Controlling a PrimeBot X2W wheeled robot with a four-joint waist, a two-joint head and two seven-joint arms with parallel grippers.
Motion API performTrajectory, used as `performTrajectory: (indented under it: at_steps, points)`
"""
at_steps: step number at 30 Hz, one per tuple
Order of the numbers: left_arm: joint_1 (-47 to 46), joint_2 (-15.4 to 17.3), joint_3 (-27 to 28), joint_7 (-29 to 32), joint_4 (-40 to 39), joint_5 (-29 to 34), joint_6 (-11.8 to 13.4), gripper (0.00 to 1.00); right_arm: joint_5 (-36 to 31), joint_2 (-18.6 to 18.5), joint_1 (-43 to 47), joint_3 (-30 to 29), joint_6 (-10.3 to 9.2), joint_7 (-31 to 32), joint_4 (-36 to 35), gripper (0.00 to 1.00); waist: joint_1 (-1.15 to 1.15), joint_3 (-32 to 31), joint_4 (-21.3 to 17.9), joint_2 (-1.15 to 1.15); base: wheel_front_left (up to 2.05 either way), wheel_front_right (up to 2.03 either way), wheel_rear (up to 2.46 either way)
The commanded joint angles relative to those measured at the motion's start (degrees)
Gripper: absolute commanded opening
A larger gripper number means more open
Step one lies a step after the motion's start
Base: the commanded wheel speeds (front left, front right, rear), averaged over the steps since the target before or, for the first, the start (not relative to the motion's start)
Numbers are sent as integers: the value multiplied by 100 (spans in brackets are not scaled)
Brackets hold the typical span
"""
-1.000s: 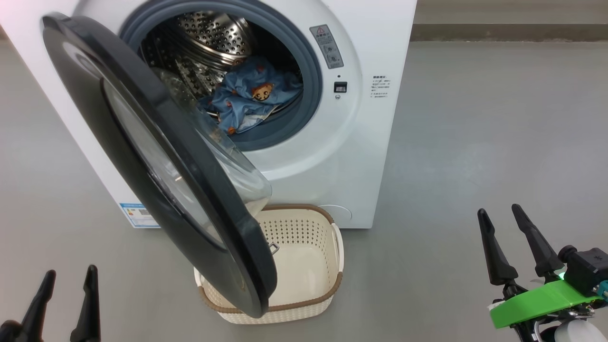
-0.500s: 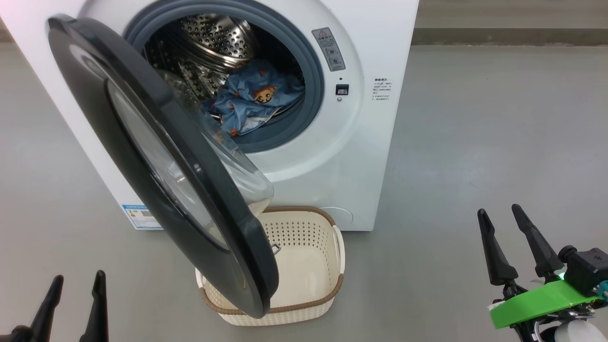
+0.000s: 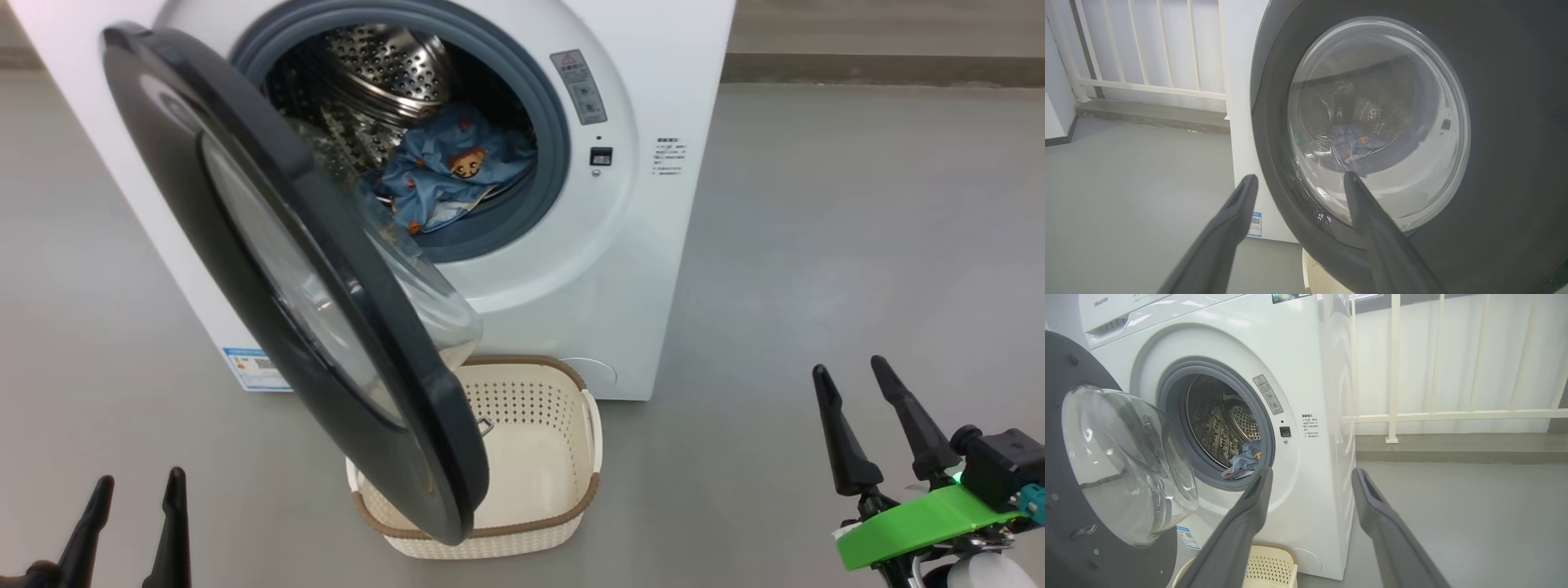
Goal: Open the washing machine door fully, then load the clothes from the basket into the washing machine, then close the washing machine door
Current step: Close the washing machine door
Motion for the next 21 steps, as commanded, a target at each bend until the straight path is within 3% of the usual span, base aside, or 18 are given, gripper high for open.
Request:
performTrajectory:
  at_steps: [1,2,3,14,21]
  points:
    - [-213,89,219,-61,-79,68,5,100,10,-134,-77,161,26,-46,-121,38,0,-10,106,0,0,0,0]
    - [-216,85,211,-61,-80,70,5,100,0,-133,-88,178,26,-46,-133,8,0,-15,148,0,0,0,0]
    - [-218,77,205,-61,-83,66,5,100,-9,-133,-101,190,26,-46,-148,0,0,-18,191,0,0,0,0]
    - [-159,9,187,-61,-54,5,4,100,-240,-123,-501,300,26,-46,-731,0,0,-70,695,0,0,0,0]
    - [-134,-45,247,-61,-31,-49,4,100,-330,-131,-1037,795,26,-46,-1103,0,0,-131,1035,0,0,0,0]
